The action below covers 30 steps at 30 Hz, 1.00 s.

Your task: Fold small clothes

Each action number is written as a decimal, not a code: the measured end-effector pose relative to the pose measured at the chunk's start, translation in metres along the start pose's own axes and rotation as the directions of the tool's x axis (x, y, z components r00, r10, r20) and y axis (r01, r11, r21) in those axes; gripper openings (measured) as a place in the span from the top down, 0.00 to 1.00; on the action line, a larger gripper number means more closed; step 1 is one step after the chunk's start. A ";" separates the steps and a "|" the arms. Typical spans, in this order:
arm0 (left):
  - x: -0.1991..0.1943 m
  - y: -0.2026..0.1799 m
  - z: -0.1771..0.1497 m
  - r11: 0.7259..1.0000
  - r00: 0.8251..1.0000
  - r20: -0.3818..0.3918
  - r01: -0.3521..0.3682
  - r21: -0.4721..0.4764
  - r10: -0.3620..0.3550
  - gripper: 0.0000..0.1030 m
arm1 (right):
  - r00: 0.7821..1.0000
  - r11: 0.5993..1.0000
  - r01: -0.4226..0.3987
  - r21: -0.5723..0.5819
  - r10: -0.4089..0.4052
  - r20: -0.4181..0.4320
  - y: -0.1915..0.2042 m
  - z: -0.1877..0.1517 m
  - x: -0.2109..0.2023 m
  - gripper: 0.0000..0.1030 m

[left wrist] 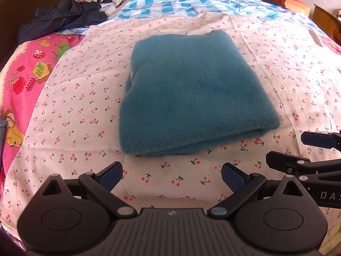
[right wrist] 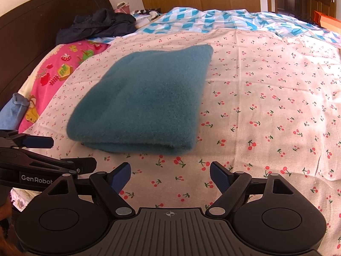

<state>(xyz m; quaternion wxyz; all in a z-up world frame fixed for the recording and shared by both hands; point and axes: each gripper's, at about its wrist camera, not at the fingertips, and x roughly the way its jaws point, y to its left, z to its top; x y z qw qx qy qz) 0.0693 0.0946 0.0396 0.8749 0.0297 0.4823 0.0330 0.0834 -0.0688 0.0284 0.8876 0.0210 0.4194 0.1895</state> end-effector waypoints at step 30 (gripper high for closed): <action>-0.005 0.003 0.000 1.000 1.000 0.010 0.000 0.009 0.000 0.00 | 1.000 1.000 0.000 -0.005 0.000 0.004 0.005 0.002 -0.002 0.19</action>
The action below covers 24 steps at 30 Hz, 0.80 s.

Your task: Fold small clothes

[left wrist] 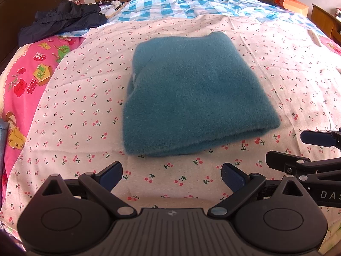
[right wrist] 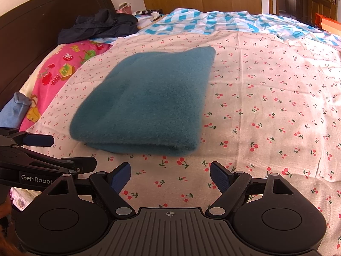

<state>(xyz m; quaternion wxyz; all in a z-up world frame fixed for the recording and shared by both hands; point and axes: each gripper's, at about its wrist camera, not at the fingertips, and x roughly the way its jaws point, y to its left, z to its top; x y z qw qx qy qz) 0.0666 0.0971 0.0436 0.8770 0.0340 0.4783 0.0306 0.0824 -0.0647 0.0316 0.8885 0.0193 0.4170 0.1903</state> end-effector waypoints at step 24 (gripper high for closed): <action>-0.004 0.001 0.001 1.000 1.000 0.007 -0.001 0.005 0.001 0.00 | 1.000 1.000 0.002 -0.010 -0.002 0.003 0.006 0.003 -0.003 0.19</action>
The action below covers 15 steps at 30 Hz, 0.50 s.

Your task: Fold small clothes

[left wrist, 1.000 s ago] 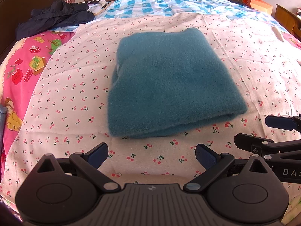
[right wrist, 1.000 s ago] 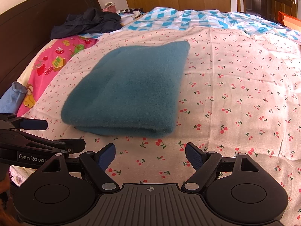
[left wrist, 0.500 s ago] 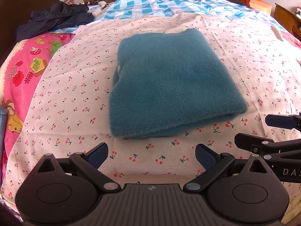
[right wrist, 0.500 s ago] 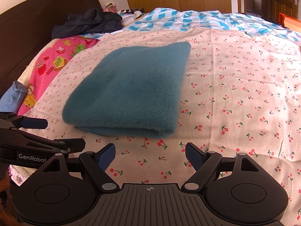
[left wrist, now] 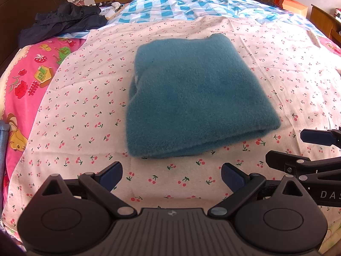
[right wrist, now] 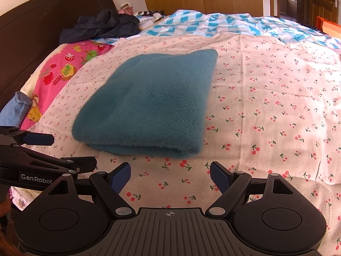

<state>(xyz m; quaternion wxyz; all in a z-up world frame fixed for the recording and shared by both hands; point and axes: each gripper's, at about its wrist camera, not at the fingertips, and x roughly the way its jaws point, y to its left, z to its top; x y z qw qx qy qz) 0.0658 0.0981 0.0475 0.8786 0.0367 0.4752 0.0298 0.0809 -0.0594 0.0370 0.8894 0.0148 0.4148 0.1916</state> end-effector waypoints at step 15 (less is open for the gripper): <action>-0.001 0.001 0.000 1.000 1.000 0.005 -0.002 0.003 0.002 0.00 | 1.000 1.000 -0.002 -0.002 0.002 0.003 -0.001 -0.001 0.000 0.19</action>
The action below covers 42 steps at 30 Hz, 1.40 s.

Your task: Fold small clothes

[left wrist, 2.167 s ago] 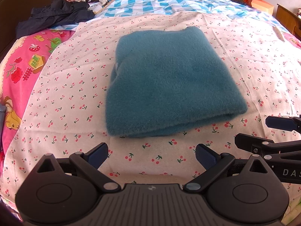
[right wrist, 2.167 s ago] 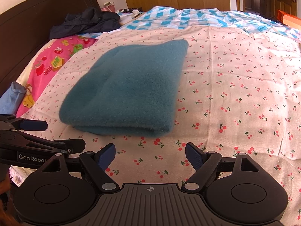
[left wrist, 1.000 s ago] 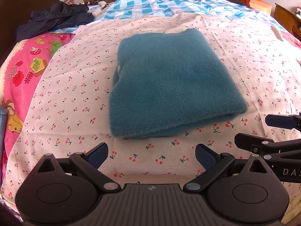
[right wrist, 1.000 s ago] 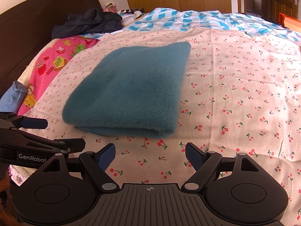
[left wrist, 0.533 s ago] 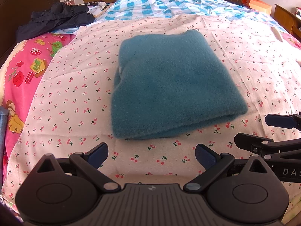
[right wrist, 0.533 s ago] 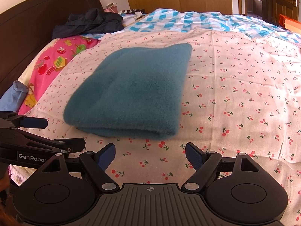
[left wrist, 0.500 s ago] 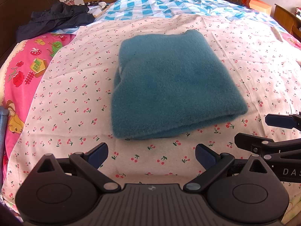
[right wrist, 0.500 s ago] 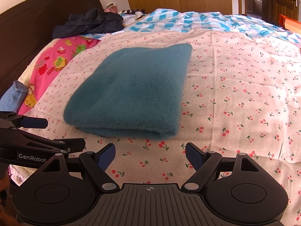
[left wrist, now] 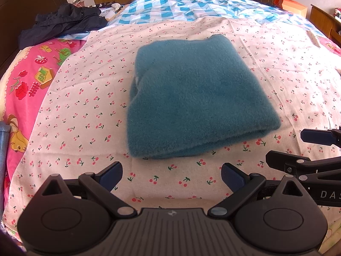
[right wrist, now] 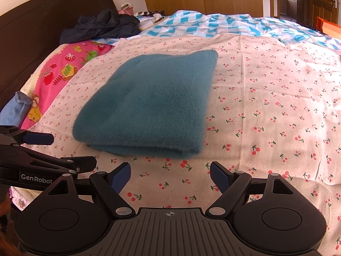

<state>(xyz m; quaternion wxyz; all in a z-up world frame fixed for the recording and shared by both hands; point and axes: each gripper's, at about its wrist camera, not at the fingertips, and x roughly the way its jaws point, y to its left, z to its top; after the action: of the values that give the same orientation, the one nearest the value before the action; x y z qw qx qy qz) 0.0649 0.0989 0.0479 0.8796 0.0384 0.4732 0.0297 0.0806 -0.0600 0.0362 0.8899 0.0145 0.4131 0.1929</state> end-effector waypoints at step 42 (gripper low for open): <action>-0.002 0.000 -0.005 1.000 1.000 0.015 -0.003 0.002 0.003 0.02 | 1.000 1.000 -0.001 -0.005 0.001 0.002 0.000 -0.003 0.000 0.19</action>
<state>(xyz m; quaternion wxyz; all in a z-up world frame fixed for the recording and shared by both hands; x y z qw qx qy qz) 0.0594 0.0992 0.0473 0.8832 0.0402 0.4663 0.0303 0.0788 -0.0598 0.0343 0.8903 0.0128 0.4118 0.1942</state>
